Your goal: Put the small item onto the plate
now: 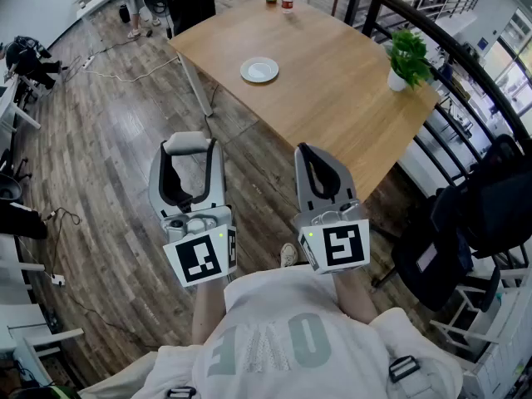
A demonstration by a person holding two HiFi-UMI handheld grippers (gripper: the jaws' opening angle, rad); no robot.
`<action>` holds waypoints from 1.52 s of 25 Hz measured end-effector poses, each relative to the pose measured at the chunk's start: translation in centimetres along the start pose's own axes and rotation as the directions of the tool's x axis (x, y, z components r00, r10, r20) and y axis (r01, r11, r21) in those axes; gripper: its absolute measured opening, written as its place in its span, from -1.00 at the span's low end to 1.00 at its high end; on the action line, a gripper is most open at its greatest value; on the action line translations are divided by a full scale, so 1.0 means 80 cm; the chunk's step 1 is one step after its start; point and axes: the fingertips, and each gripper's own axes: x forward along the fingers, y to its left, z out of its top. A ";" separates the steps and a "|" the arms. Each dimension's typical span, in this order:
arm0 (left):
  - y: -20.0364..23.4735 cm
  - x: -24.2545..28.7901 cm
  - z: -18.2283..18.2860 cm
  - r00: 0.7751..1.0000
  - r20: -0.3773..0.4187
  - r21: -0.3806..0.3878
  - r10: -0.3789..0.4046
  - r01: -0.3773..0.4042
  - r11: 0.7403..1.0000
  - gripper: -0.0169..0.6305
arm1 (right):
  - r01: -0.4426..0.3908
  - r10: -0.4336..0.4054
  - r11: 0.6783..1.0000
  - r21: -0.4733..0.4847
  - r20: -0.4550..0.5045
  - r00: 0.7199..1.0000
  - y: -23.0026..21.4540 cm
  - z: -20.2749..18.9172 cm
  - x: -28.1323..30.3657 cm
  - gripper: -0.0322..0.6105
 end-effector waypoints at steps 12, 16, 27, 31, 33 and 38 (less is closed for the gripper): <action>-0.003 0.018 -0.017 0.999 -0.033 0.022 0.024 -0.023 0.999 0.00 | -0.028 0.028 0.999 0.034 -0.017 0.999 -0.015 -0.017 0.016 -0.85; -0.007 0.032 -0.023 0.999 -0.042 0.033 0.032 -0.031 0.999 0.00 | -0.054 0.052 0.995 0.084 0.023 0.998 -0.029 -0.014 0.026 -0.84; -0.009 0.052 -0.037 0.997 -0.054 0.010 0.051 -0.050 0.999 0.00 | -0.061 0.060 0.987 0.147 0.013 0.998 -0.055 -0.040 0.044 -0.84; -0.001 0.076 -0.061 0.997 -0.070 -0.024 0.031 -0.033 0.999 0.00 | -0.081 0.080 0.988 0.130 0.014 0.997 -0.050 -0.045 0.070 -0.84; 0.006 0.099 -0.077 0.998 -0.068 -0.043 0.017 -0.020 0.999 0.00 | -0.084 0.083 0.990 0.109 0.009 0.996 -0.049 -0.051 0.093 -0.84; 0.025 0.168 -0.105 0.999 -0.049 -0.056 -0.019 0.016 0.998 0.00 | -0.063 0.064 0.994 0.091 -0.002 0.998 -0.060 -0.065 0.164 -0.84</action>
